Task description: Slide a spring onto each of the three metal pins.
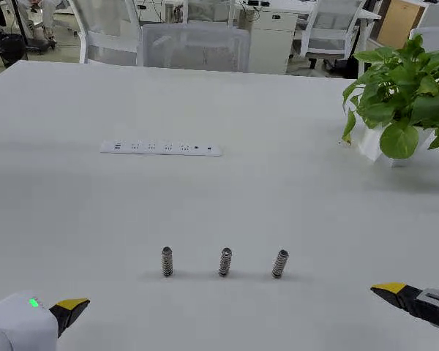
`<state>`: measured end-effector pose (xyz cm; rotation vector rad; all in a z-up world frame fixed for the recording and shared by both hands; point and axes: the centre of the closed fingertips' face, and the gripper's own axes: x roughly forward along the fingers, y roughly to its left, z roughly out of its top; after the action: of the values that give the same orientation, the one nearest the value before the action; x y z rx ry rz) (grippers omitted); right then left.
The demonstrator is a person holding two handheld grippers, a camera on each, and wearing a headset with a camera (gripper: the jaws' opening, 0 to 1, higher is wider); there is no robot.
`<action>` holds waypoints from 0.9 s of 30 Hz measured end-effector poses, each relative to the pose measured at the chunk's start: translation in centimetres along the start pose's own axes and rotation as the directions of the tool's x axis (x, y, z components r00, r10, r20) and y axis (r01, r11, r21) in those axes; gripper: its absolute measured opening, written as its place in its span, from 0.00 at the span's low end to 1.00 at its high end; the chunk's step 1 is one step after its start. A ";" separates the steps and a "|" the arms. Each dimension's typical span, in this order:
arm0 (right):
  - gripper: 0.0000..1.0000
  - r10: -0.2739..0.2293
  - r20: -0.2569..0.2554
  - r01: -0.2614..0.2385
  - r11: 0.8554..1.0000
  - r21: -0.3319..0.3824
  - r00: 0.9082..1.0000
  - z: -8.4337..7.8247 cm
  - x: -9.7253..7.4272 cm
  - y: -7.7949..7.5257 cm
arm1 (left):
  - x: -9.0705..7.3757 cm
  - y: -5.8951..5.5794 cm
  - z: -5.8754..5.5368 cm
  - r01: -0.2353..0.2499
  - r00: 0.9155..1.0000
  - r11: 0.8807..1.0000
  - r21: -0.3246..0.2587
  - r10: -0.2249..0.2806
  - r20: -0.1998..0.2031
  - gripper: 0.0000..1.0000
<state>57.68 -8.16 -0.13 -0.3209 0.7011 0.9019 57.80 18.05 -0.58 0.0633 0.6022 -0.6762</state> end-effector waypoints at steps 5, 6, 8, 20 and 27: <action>0.98 0.003 0.002 -0.003 1.000 0.000 1.000 0.1 0.2 0.1 | 0.0 0.1 -0.1 0.000 1.000 1.000 -0.004 0.000 0.002 0.98; 0.98 0.003 0.002 -0.003 1.000 0.001 1.000 0.1 0.2 0.1 | 0.0 0.1 -0.2 0.001 1.000 1.000 -0.004 -0.001 0.000 0.98; 0.98 0.005 -0.001 -0.005 1.000 0.002 1.000 0.1 0.3 0.2 | 0.0 0.1 -0.2 0.001 1.000 1.000 -0.004 -0.001 -0.001 0.98; 0.97 0.033 -0.007 -0.033 0.999 0.009 0.999 0.5 0.6 1.3 | -0.3 -0.1 0.5 0.008 1.000 1.000 0.003 -0.008 0.004 0.98; 0.97 0.026 0.001 -0.026 1.000 0.006 1.000 0.9 0.5 1.3 | -0.3 0.0 0.8 0.012 1.000 1.000 0.016 -0.012 -0.002 0.98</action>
<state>57.25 -6.64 0.27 -0.3069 0.7086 0.9241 58.04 18.01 0.21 0.0751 0.5997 -0.6930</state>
